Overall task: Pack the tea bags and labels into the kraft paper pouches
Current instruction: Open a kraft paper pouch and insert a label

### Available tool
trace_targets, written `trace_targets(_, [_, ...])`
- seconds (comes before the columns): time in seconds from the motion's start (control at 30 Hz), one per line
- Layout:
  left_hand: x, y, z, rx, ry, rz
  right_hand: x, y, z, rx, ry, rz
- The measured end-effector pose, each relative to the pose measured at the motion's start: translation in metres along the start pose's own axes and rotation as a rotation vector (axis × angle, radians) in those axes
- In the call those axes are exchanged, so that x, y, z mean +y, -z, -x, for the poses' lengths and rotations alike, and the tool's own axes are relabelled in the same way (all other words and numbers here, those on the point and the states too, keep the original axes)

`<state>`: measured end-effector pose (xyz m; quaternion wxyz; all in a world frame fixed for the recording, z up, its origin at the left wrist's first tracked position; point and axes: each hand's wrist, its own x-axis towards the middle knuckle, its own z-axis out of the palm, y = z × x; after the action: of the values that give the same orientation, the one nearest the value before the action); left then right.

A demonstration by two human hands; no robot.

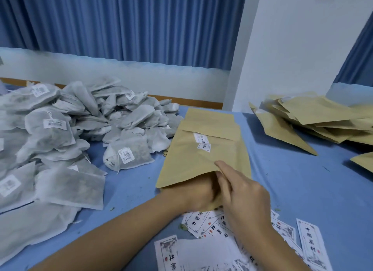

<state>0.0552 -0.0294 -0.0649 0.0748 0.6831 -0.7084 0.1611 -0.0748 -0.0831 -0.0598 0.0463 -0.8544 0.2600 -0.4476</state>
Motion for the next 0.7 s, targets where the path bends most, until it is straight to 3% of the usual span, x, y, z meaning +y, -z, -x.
trace_targets(0.03, [0.0,0.003,0.009,0.035,-0.031,-0.042,-0.001,0.0,-0.003,-0.011,-0.01,0.005])
trace_targets(0.1, [-0.001,0.005,0.037,0.116,0.027,0.144,-0.001,-0.002,-0.008,-0.033,0.001,0.02])
trace_targets(0.2, [-0.023,0.022,0.065,0.599,0.036,0.206,0.0,-0.007,-0.02,-0.042,0.028,0.045])
trace_targets(0.27, [-0.051,0.033,0.075,0.856,0.224,0.182,0.002,-0.013,-0.029,-0.058,0.003,0.058])
trace_targets(0.33, [-0.077,0.038,0.081,0.756,0.553,0.073,0.003,-0.021,-0.036,-0.081,-0.031,0.077])
trace_targets(0.4, [-0.096,0.025,0.087,0.396,0.81,0.001,0.004,-0.028,-0.036,-0.106,-0.06,0.086])
trace_targets(0.47, [-0.107,0.013,0.093,0.111,0.864,-0.041,0.002,-0.034,-0.033,-0.15,-0.101,0.1])
trace_targets(0.5, [-0.109,0.01,0.095,0.061,0.847,-0.048,0.001,-0.036,-0.031,-0.173,-0.123,0.108])
trace_targets(0.6, [-0.105,0.011,0.091,0.149,0.781,0.07,0.002,-0.035,-0.028,-0.179,-0.17,0.077])
trace_targets(0.7, [-0.087,0.011,0.087,0.374,0.731,0.259,0.004,-0.03,-0.024,-0.168,-0.159,0.029])
